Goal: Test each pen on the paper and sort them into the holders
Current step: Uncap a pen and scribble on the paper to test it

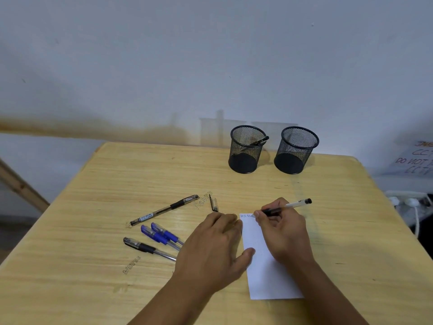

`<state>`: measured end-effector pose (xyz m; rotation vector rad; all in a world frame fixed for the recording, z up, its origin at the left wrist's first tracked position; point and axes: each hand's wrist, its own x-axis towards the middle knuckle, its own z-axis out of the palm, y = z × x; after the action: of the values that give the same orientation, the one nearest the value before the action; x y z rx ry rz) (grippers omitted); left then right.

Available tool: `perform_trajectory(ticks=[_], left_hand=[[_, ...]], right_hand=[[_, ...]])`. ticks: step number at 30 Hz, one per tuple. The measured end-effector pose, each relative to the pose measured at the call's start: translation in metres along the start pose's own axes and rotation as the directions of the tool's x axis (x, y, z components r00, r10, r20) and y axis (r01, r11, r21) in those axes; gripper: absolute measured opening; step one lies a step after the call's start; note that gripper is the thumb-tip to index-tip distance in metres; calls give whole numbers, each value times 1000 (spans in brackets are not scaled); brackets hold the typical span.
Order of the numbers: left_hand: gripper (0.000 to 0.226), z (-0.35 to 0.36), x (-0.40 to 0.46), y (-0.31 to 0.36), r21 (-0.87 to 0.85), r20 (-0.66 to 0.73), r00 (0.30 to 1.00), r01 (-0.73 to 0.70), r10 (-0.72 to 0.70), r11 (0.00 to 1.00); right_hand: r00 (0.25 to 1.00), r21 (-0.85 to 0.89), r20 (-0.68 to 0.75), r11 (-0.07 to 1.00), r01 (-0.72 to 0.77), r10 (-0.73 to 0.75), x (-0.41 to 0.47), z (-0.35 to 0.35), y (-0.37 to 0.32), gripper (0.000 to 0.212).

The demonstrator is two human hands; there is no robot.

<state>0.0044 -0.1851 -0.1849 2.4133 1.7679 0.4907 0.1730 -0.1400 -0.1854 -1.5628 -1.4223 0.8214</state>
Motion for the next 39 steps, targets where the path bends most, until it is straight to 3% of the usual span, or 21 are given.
perform_trajectory(ticks=[39], left_hand=[[64, -1, -1, 1, -1, 8, 1000, 16, -16, 1000]], right_hand=[[1000, -62, -24, 998, -12, 10, 1, -3, -5, 10]])
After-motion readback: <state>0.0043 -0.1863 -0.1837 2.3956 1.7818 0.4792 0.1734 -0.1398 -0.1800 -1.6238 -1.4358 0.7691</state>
